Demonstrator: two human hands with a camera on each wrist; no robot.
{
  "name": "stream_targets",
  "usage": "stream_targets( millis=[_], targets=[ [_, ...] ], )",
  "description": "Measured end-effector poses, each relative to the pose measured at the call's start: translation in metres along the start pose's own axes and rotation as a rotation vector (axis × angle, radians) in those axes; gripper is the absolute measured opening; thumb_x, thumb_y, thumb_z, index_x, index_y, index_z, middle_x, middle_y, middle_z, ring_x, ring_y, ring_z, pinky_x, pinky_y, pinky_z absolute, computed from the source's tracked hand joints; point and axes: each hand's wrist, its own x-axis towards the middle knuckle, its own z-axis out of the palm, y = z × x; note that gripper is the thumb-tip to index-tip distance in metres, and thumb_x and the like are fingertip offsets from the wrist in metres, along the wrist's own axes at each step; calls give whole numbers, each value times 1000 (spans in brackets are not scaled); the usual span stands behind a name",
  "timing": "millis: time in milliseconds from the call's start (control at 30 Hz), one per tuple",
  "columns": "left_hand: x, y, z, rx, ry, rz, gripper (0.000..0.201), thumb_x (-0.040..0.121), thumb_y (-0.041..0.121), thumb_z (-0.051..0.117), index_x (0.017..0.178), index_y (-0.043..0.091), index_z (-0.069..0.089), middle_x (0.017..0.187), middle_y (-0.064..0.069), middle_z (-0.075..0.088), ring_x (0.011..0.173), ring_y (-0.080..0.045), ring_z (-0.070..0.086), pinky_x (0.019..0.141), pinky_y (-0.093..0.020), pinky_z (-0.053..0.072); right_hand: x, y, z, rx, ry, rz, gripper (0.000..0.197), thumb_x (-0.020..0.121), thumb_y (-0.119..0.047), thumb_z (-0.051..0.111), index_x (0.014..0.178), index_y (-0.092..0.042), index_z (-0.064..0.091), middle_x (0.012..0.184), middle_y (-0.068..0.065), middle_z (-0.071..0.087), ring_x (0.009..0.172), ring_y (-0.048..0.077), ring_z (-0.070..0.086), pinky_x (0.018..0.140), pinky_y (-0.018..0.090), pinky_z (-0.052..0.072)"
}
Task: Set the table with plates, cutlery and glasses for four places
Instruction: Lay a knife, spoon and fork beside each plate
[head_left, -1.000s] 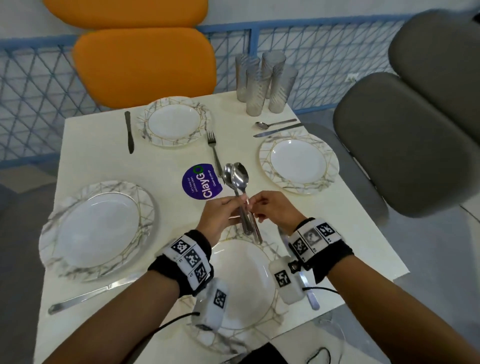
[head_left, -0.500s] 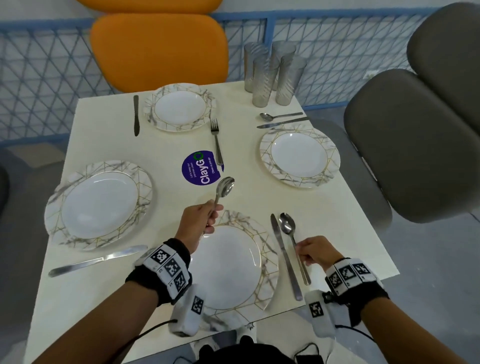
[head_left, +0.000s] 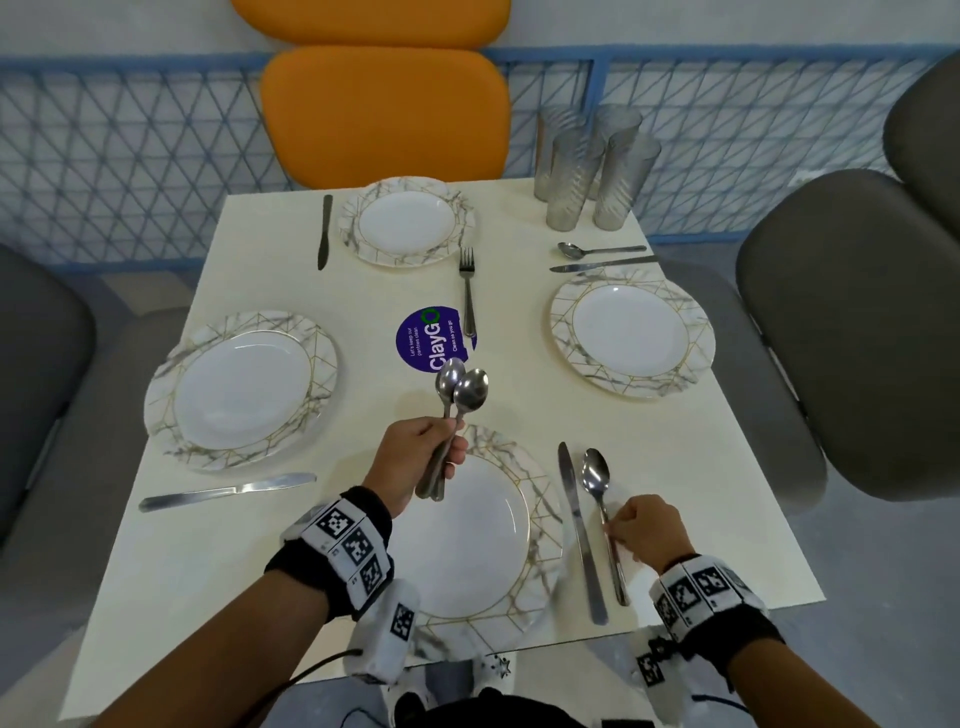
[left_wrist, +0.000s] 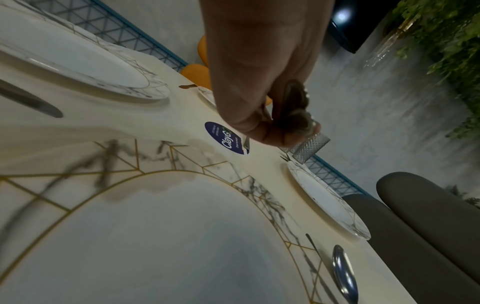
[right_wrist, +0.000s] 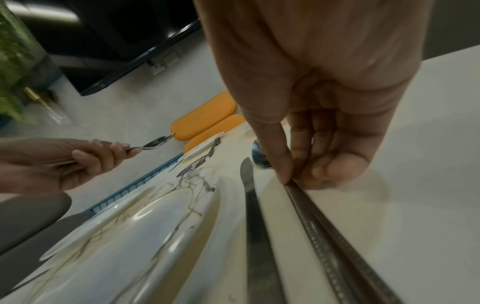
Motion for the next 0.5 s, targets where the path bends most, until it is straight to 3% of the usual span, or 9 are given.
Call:
stream_targets(
  millis=[167, 267, 333, 400, 500],
  targets=[
    [-2, -1, -5, -18, 53, 0, 21, 93, 12, 54, 96, -5, 65, 73, -11, 65, 50, -9, 56, 46, -19, 45, -5, -10, -12, -92, 79, -88, 28, 85, -17, 58, 61, -17, 43, 63, -4, 49, 70, 20, 49, 62, 25, 37],
    [-6, -1, -12, -23, 85, 8, 17, 92, 13, 56, 89, -2, 65, 72, -11, 67, 49, -9, 55, 46, -19, 43, -12, -36, -23, -54, 158, -310, 18, 89, -17, 55, 71, -13, 53, 72, 0, 56, 71, 18, 51, 57, 21, 33],
    [-9, 0, -19, -26, 99, 16, 15, 91, 13, 57, 84, 1, 64, 71, -10, 68, 49, -10, 53, 45, -19, 41, -21, -66, -22, -68, 171, -526, 11, 89, -12, 54, 79, -12, 58, 79, 1, 58, 75, 17, 53, 59, 16, 33],
    [-12, 1, -29, -18, 107, 26, 15, 90, 14, 59, 85, 0, 64, 71, -11, 69, 50, -11, 51, 44, -18, 41, -31, -100, -14, -80, 164, -683, 11, 89, -12, 53, 88, -8, 64, 85, 3, 60, 78, 15, 53, 67, 19, 36],
    [-16, 2, -50, -34, 121, 41, 19, 89, 14, 61, 92, -4, 65, 75, -13, 69, 47, -10, 52, 43, -18, 41, -41, -149, 6, 26, 110, -729, 15, 90, -14, 54, 91, -5, 67, 83, 1, 62, 74, 13, 53, 68, 20, 39]
  ],
)
